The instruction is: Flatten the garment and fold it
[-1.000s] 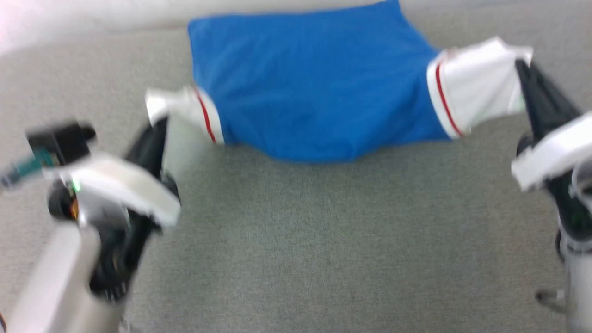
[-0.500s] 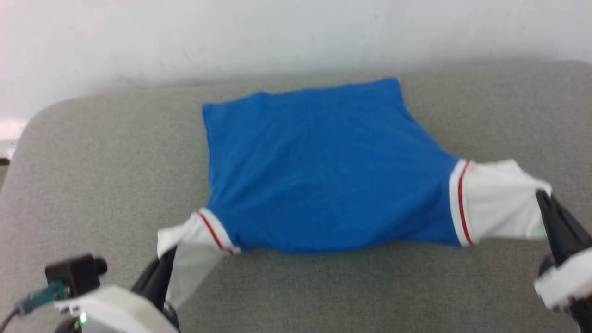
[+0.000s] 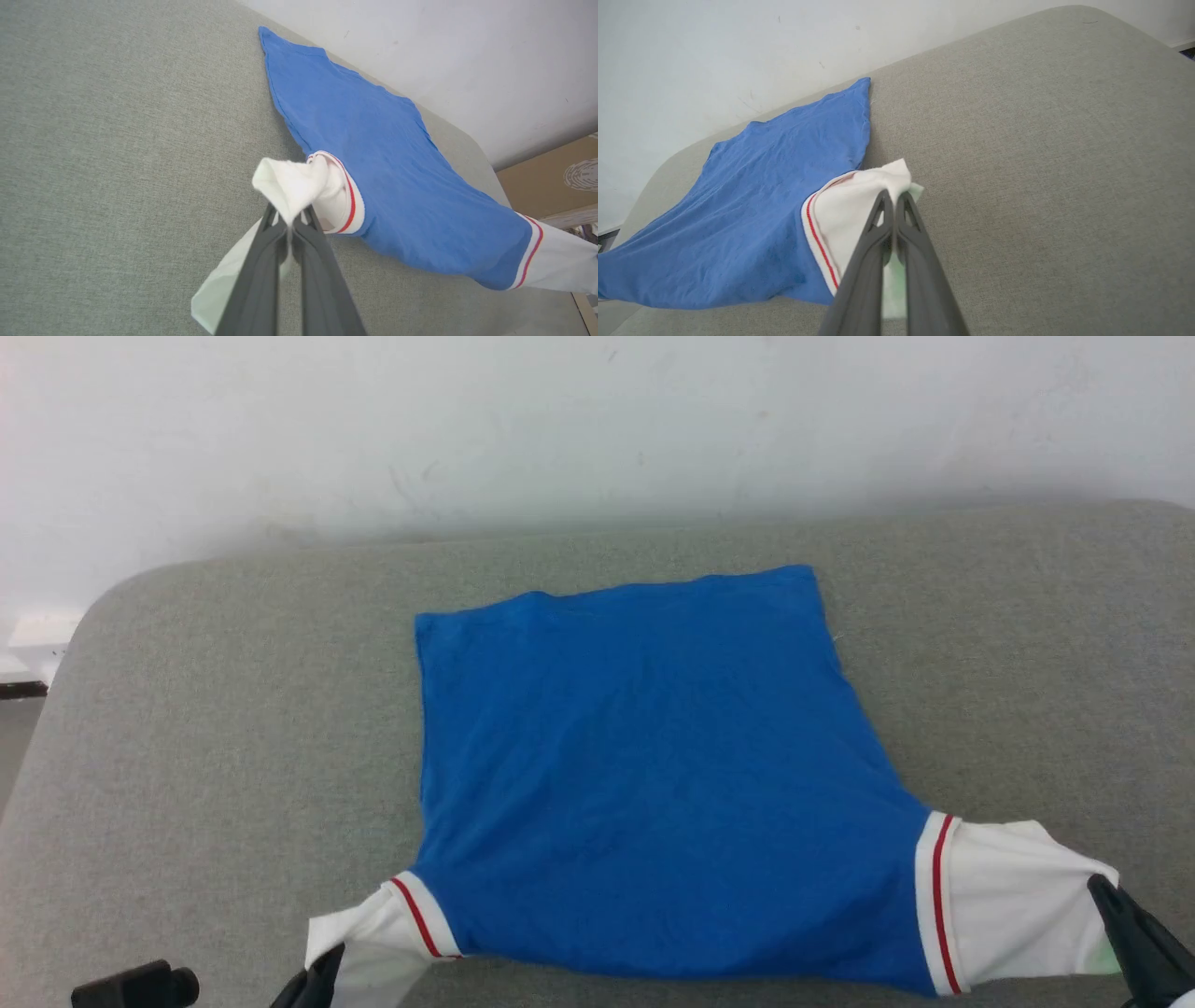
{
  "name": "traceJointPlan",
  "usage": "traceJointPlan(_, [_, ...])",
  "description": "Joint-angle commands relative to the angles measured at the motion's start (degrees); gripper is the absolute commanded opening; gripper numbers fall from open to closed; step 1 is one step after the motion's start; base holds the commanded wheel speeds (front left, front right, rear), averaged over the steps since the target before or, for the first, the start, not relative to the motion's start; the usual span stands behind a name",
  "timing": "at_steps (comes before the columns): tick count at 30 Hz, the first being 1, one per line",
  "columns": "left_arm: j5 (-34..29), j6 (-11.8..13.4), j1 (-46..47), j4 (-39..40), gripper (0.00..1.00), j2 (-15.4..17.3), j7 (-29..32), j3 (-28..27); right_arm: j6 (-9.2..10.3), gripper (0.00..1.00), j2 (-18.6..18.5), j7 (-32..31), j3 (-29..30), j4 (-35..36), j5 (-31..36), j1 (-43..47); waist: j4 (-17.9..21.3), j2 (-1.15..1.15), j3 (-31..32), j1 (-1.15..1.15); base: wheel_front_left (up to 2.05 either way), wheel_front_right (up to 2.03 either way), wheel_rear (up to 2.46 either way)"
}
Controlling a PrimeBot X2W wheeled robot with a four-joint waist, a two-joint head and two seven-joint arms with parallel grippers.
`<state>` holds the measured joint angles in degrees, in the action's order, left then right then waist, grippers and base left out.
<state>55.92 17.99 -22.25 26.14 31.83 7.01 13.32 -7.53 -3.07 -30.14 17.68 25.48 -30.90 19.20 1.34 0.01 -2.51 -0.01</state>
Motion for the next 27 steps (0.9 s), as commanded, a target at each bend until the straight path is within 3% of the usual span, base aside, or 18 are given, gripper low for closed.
traceJointPlan(1, [-0.78,0.59,0.91,-0.09,0.00,-0.07,-0.99,-0.47,0.04,0.00,0.18,0.64,-0.36,0.18,1.87,0.00,-0.37,-0.01,-0.80,0.01,0.00,0.00,0.00])
traceJointPlan(5, [-2.03,0.25,5.27,-2.52,0.00,-1.29,-1.41,0.86,0.04,0.00,0.18,1.78,-3.74,-2.54,9.38,-2.46,-0.89,-0.01,-2.62,0.01,0.00,0.00,0.00])
traceJointPlan(10, [-3.97,-1.17,11.74,-7.15,0.00,-2.47,-0.02,4.54,0.04,0.00,-0.35,3.84,-8.96,-11.03,15.86,-7.00,-1.61,-0.01,-4.82,0.01,0.00,0.00,0.00])
traceJointPlan(21, [-5.87,-2.31,17.89,-10.60,0.00,-3.92,1.41,7.94,0.04,0.00,-2.84,7.84,-13.85,-31.01,19.78,-12.44,-2.57,-0.01,-5.90,0.01,0.00,0.00,0.00])
traceJointPlan(23, [-6.18,-1.99,17.63,-10.30,0.00,-3.64,1.30,7.83,0.04,0.30,-2.39,8.55,-13.57,-31.71,18.28,-12.81,-2.45,-0.01,-5.62,0.01,0.00,0.00,0.00])
traceJointPlan(25, [-6.29,-1.56,17.06,-9.58,0.00,-3.49,1.20,7.69,0.04,1.00,-2.42,8.35,-13.15,-30.44,17.13,-12.50,-2.40,-0.01,-5.32,0.01,0.00,0.00,0.00])
traceJointPlan(27, [-6.47,-1.04,16.29,-8.53,0.00,-3.47,0.70,7.40,0.04,1.00,-2.33,7.25,-11.75,-26.64,14.75,-11.82,-2.41,-0.01,-5.15,0.01,0.00,0.00,0.00])
